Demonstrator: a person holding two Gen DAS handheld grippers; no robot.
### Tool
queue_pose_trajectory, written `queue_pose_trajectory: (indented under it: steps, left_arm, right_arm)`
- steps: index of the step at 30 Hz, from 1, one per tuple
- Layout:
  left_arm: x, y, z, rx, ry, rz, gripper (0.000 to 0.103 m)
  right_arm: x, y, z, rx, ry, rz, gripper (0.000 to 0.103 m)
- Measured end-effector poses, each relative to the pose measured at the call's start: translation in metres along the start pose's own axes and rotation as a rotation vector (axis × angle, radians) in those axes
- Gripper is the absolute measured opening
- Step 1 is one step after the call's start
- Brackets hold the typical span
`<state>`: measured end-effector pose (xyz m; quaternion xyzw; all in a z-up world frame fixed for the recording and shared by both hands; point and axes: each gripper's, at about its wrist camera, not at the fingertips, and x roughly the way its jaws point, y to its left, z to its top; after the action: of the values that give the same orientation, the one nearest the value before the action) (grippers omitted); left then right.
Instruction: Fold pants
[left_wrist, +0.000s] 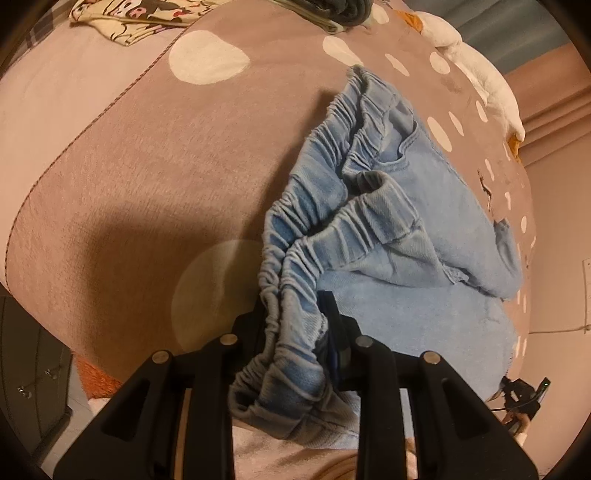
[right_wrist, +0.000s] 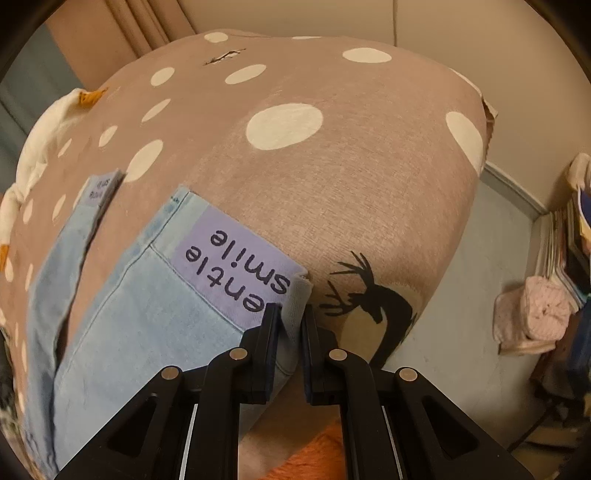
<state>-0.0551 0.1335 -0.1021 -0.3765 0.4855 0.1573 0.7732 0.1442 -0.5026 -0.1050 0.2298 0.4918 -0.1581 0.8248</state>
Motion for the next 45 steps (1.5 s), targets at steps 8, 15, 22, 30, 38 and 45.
queue_pose_trajectory:
  steps: [8,15,22,30,38,45]
  left_arm:
    - [-0.001,0.005,0.002,-0.009,0.003,-0.008,0.028]
    - [-0.001,0.006,0.003,-0.013,0.004,-0.012,0.028]
    - [-0.002,0.009,0.000,-0.007,-0.017,-0.027,0.029]
    - [-0.005,0.019,-0.006,-0.013,-0.046,-0.071,0.030]
    - [-0.007,0.020,-0.004,-0.017,-0.039,-0.073,0.030]
    - [-0.008,0.011,0.000,-0.007,-0.026,-0.042,0.032]
  right_arm:
    - [0.000,0.005,-0.001,-0.013,-0.006,-0.027,0.006]
    - [0.000,0.000,0.000,-0.010,-0.006,-0.007,0.006]
    - [-0.001,0.003,-0.005,0.003,-0.042,-0.027,0.007]
    - [0.000,0.025,-0.011,-0.056,-0.118,-0.174,0.008]
    - [-0.001,0.023,-0.007,-0.058,-0.110,-0.170,0.008]
    - [-0.001,0.021,-0.009,-0.055,-0.106,-0.161,0.008]
